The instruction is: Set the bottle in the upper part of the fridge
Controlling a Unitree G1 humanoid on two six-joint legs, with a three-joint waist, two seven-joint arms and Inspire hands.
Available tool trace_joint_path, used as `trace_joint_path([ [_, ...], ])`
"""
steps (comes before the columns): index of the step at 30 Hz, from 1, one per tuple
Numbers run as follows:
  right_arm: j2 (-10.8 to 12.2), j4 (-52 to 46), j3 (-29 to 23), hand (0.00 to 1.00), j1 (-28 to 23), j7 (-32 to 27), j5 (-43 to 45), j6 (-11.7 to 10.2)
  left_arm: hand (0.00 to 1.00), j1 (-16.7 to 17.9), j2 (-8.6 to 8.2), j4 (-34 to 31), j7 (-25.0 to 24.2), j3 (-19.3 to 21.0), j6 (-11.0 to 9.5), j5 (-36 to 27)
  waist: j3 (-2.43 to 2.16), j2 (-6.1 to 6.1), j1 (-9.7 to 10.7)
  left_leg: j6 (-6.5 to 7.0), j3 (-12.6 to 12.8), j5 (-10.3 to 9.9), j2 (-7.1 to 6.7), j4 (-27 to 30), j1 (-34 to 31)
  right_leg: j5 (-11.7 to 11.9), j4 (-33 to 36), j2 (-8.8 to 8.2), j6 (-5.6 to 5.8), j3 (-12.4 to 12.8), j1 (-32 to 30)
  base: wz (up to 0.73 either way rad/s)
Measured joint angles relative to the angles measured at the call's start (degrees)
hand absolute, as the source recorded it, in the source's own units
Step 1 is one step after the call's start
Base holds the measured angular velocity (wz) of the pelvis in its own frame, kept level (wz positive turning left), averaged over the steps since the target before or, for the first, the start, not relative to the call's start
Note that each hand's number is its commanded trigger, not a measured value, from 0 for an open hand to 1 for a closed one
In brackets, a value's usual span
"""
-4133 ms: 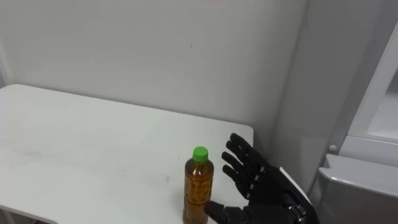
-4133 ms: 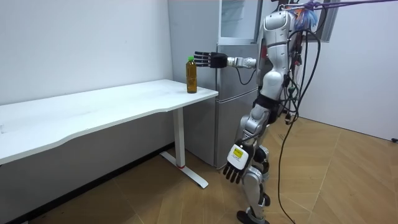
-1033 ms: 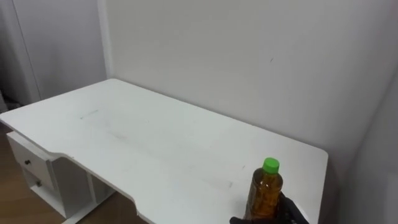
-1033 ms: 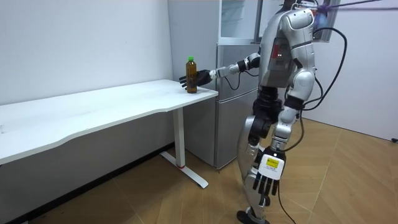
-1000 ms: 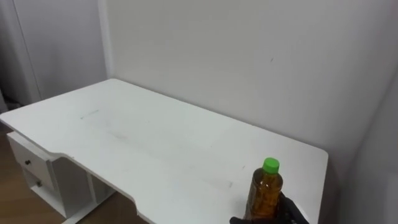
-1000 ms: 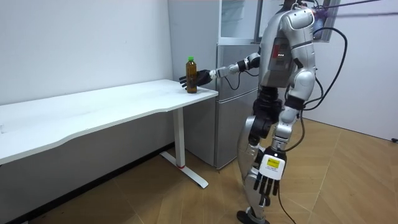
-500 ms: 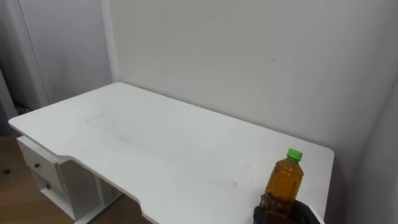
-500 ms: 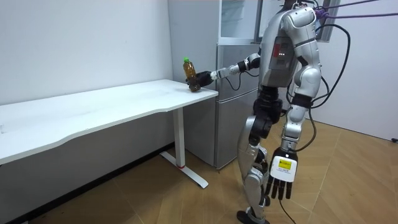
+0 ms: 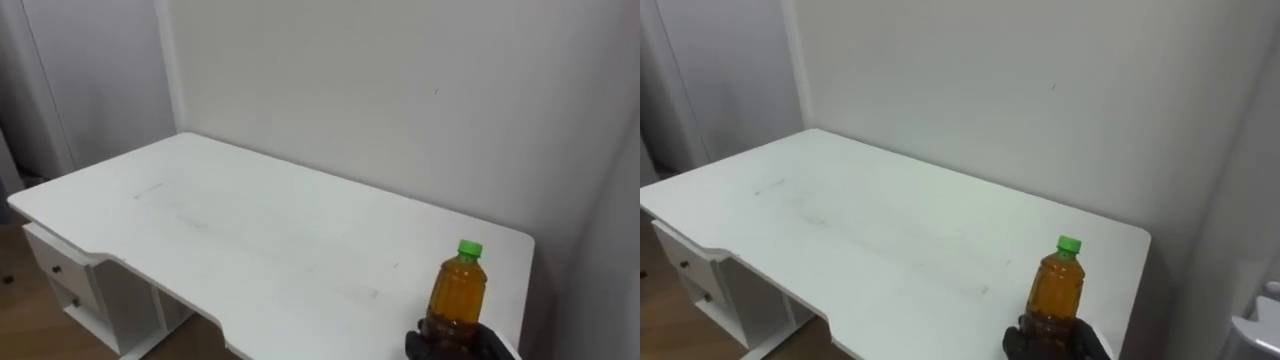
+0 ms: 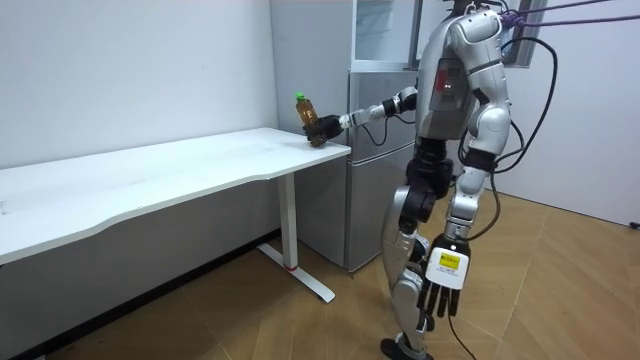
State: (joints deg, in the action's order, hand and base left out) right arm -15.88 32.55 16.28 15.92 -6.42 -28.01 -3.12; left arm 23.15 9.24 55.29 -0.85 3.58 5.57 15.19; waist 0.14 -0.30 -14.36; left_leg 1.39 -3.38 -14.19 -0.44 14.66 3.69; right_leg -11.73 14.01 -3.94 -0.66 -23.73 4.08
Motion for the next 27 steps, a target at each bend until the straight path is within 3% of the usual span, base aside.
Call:
trace_joint_path([
  [5,-3.2,-13.0,-0.4,1.0,-1.9,3.6,1.6,0.0,0.0,-1.0,0.03,0.2,-0.5,3.2,-2.3,0.1,-0.11,-0.3,0.7,0.24,1.7,0.2,0.08,-1.1,0.3,0.0,0.6,-0.05,0.0,1.7,-0.9,-0.17],
  [7,-3.3,-15.7,-1.1,1.0,-1.9,4.7,1.6,0.0,0.0,-1.1,0.26,0.2,-0.8,3.3,-2.7,0.0,0.03,-0.67,1.4,0.24,1.9,0.2,0.09,-1.4,1.0,0.0,0.5,-0.03,0.01,1.8,-0.3,-0.07],
  [10,-3.7,-19.2,-2.5,1.0,-3.3,5.2,1.3,0.0,0.0,-1.7,0.28,0.1,-0.9,3.3,-3.2,0.0,-0.37,-1.5,1.5,0.25,2.8,0.2,0.19,-1.4,1.1,0.0,0.5,0.09,0.09,2.8,-0.5,-0.1],
  [17,-4.5,-26.7,-2.9,1.0,-4.2,6.7,1.6,0.0,0.0,-5.2,0.67,1.8,0.1,3.5,-4.3,-0.1,-0.12,-1.21,2.1,0.26,4.2,0.2,0.71,-2.4,1.0,0.5,0.6,0.83,-0.17,3.8,-1.2,-0.08],
  [23,-4.8,-35.7,-5.3,1.0,-4.2,6.3,1.5,0.0,0.0,-4.5,0.65,2.2,0.2,3.5,-4.7,0.0,-0.16,-1.35,3.2,0.18,5.2,0.2,0.88,-2.4,1.6,0.5,0.5,1.15,-0.19,5.1,-1.3,-0.07],
  [27,-4.9,-38.9,-6.6,1.0,-4.2,6.2,1.6,0.0,0.0,-4.6,0.83,2.4,0.2,4.6,-4.8,-0.1,-0.24,-2.43,3.4,0.18,5.9,0.2,0.91,-2.5,2.0,0.5,0.6,1.06,-0.19,5.9,-1.3,-0.1],
])
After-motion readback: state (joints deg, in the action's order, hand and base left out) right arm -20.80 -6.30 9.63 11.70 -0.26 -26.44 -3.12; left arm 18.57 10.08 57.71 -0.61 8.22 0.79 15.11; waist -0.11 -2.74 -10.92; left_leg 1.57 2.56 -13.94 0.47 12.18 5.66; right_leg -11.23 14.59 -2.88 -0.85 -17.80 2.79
